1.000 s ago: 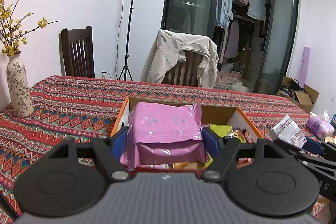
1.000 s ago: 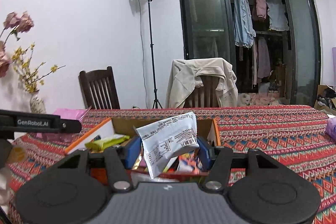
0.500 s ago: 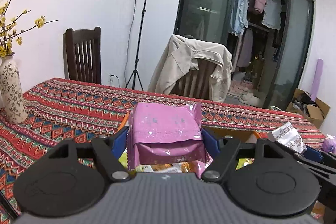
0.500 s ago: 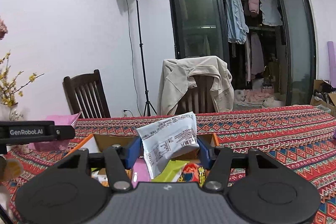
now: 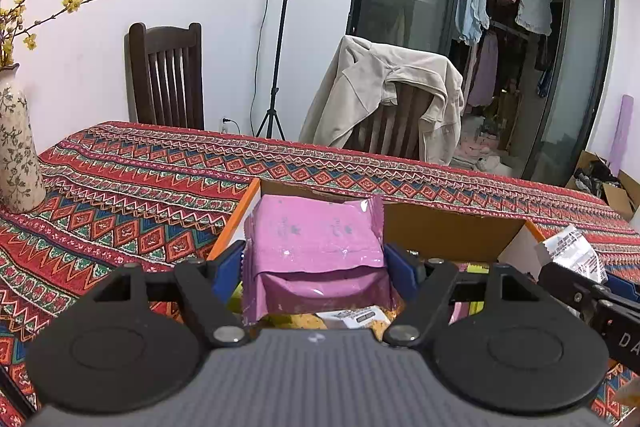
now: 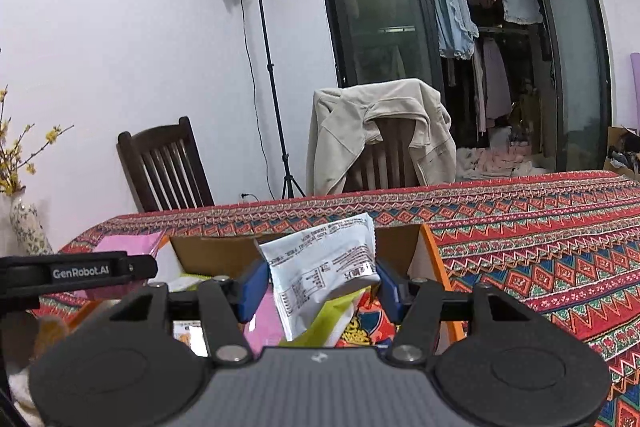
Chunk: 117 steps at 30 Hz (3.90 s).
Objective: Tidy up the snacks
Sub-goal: 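Open both grippers to release the pink and white packets into the box, then withdraw both grippers from the box toward the remaining snacks, then grasp another white printed packet with the right gripper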
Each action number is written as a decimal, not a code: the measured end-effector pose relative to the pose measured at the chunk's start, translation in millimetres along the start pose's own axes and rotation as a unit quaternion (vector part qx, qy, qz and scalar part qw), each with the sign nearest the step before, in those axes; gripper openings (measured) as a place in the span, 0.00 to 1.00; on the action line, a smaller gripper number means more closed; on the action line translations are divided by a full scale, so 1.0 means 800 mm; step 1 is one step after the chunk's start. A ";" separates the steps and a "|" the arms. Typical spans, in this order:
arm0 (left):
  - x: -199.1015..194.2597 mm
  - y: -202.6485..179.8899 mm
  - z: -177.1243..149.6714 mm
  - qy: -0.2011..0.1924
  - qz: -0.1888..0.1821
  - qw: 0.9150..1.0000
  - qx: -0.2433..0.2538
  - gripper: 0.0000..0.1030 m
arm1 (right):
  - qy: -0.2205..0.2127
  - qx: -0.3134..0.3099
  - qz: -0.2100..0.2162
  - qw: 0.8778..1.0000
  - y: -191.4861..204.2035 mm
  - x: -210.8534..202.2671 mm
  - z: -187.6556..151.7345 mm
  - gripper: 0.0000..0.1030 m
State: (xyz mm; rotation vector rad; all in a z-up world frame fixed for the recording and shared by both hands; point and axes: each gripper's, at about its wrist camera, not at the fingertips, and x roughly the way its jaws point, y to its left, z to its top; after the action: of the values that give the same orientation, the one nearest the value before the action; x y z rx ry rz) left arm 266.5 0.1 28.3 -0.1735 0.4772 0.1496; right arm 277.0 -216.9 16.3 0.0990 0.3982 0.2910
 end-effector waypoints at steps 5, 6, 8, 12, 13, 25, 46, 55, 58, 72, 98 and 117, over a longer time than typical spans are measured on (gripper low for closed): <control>-0.010 0.006 -0.002 -0.015 -0.004 1.000 -0.010 0.97 | -0.001 -0.013 -0.004 1.000 0.005 -0.002 -0.006 0.76; -0.011 0.008 0.000 -0.019 -0.007 1.000 -0.016 1.00 | -0.004 -0.012 -0.003 1.000 0.005 -0.006 -0.007 0.81; -0.017 0.013 0.000 -0.027 -0.007 0.999 -0.028 1.00 | -0.009 -0.008 0.000 1.000 0.004 -0.009 -0.009 0.92; -0.019 0.014 0.001 -0.027 0.000 0.999 -0.032 1.00 | -0.009 -0.007 -0.001 1.000 0.004 -0.011 -0.013 1.00; -0.019 0.014 0.001 -0.026 0.001 0.999 -0.032 1.00 | -0.008 -0.007 -0.002 1.000 0.004 -0.012 -0.015 1.00; -0.035 0.013 0.004 -0.031 -0.004 0.999 -0.033 1.00 | -0.011 -0.006 -0.010 1.000 0.002 -0.017 -0.016 1.00; -0.134 0.045 -0.047 -0.012 -0.025 1.000 0.007 1.00 | 0.032 -0.025 0.012 0.999 0.009 -0.118 -0.058 1.00; -0.136 0.086 -0.107 0.027 -0.017 0.999 0.017 1.00 | 0.078 -0.019 0.003 0.997 0.001 -0.130 -0.100 1.00; -0.134 0.092 -0.117 0.035 -0.013 0.999 0.017 1.00 | 0.087 -0.020 0.003 0.996 0.004 -0.131 -0.108 1.00; -0.128 0.096 -0.129 0.023 -0.025 0.999 0.014 1.00 | 0.104 -0.043 0.009 0.994 0.033 -0.131 -0.118 1.00; -0.119 0.101 -0.131 0.036 -0.029 0.999 -0.001 1.00 | 0.116 -0.018 -0.054 0.992 0.034 -0.061 -0.106 0.45; -0.107 0.100 -0.129 0.059 0.010 0.998 0.000 1.00 | 0.058 -0.005 -0.035 0.998 -0.011 -0.108 -0.098 0.41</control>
State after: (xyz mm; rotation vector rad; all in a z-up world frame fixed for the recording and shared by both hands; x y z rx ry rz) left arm 130.7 48.2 -32.2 -0.1787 0.5958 0.1603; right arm 172.2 -247.8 -25.3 0.0589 0.5151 0.2308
